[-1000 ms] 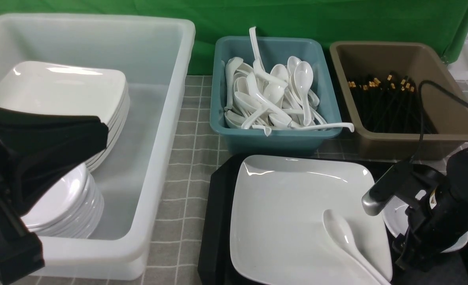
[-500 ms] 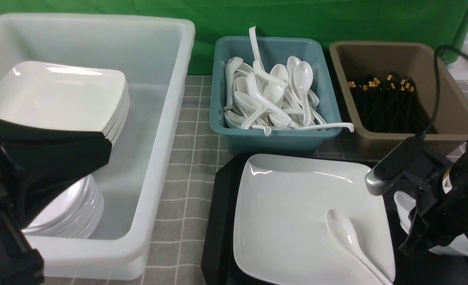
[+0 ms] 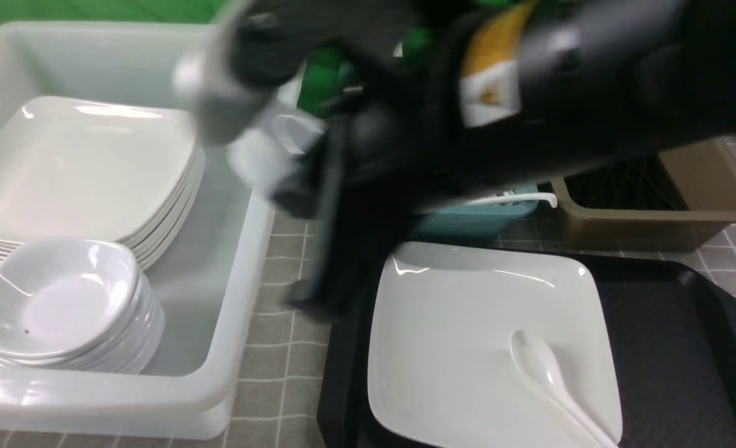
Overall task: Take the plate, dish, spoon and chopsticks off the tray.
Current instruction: Use the right arm to put the small plate into the large storage box on the left, then use the right arm to grab a soup spoon from the plate, then use the right arm to put the soup spoon into the small storage box in the middle
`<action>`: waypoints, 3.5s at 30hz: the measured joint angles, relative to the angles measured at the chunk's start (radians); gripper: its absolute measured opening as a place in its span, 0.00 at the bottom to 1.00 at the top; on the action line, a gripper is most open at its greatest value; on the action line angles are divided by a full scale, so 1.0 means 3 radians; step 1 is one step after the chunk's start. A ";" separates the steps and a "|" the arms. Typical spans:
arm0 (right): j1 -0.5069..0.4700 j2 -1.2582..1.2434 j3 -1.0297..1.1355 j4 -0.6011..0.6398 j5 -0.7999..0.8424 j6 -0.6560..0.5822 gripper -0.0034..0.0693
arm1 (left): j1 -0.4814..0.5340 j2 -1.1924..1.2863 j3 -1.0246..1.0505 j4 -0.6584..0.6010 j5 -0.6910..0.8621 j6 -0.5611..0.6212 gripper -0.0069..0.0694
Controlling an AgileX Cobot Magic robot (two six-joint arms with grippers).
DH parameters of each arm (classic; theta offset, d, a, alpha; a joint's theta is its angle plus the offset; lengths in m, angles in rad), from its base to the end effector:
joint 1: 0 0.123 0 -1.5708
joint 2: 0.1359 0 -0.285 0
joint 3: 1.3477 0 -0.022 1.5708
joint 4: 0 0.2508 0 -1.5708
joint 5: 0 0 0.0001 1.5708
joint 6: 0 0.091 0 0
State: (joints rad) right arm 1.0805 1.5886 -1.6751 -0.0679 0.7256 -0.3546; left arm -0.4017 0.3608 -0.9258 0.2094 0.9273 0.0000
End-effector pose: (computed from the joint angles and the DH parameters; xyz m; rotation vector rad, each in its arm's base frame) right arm 0.1751 0.3194 0.4220 -1.4284 1.5950 0.3511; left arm 0.0262 0.0053 0.4050 0.3644 1.7951 -0.0400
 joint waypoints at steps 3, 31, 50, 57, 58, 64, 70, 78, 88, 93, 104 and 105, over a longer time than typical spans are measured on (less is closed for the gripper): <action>0.0225 0.0605 -0.0512 0.0007 -0.0159 -0.0431 0.13 | 0.0000 -0.0307 -0.0002 0.0064 0.0364 -0.0141 0.10; 0.0253 0.1587 -0.1777 -0.0729 0.1468 -0.0187 0.69 | -0.0003 -0.0463 -0.0003 -0.0567 0.0533 0.0052 0.10; -0.1394 -0.0523 0.1985 -0.0268 0.0910 0.1809 0.57 | -0.0006 0.1034 0.0088 -0.1938 -0.0536 0.1241 0.10; -0.1468 -0.0203 0.2416 -0.0171 0.0373 0.1733 0.60 | -0.0006 0.1172 0.0152 -0.2079 -0.0549 0.1390 0.10; -0.1473 -0.0127 0.2416 -0.0199 0.0299 0.1740 0.61 | -0.0006 0.1173 0.0152 -0.2086 -0.0549 0.1404 0.10; -0.1692 0.0190 0.2416 -0.0192 0.0011 0.1773 0.61 | -0.0006 0.1173 0.0152 -0.2096 -0.0507 0.1416 0.10; -0.1821 0.0398 0.2416 -0.0013 -0.0189 0.1659 0.61 | -0.0006 0.1173 0.0152 -0.2110 -0.0447 0.1419 0.10; -0.1826 0.0483 0.2398 0.0031 -0.0245 0.1581 0.48 | -0.0006 0.1170 0.0152 -0.2110 -0.0437 0.1421 0.10; -0.1765 0.0079 0.2133 0.0203 -0.0165 0.1388 0.38 | -0.0012 0.1170 0.0152 -0.2146 -0.0420 0.1568 0.10; -0.1828 -0.0063 0.1710 0.0292 -0.1263 0.1464 0.38 | -0.0022 0.1170 0.0152 -0.2162 -0.0493 0.1776 0.10; -0.2333 0.0945 0.0707 0.0296 -0.2491 0.1858 0.84 | -0.0022 0.1170 0.0152 -0.2159 -0.0481 0.1927 0.10; -0.2337 0.0957 0.0682 0.0296 -0.2384 0.1871 0.86 | -0.0022 0.1170 0.0152 -0.2159 -0.0481 0.1923 0.10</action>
State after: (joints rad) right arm 0.3795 1.8756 -1.4706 0.0210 0.0103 0.2066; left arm -0.4081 0.7119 -0.8802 -0.4383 0.7829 0.5770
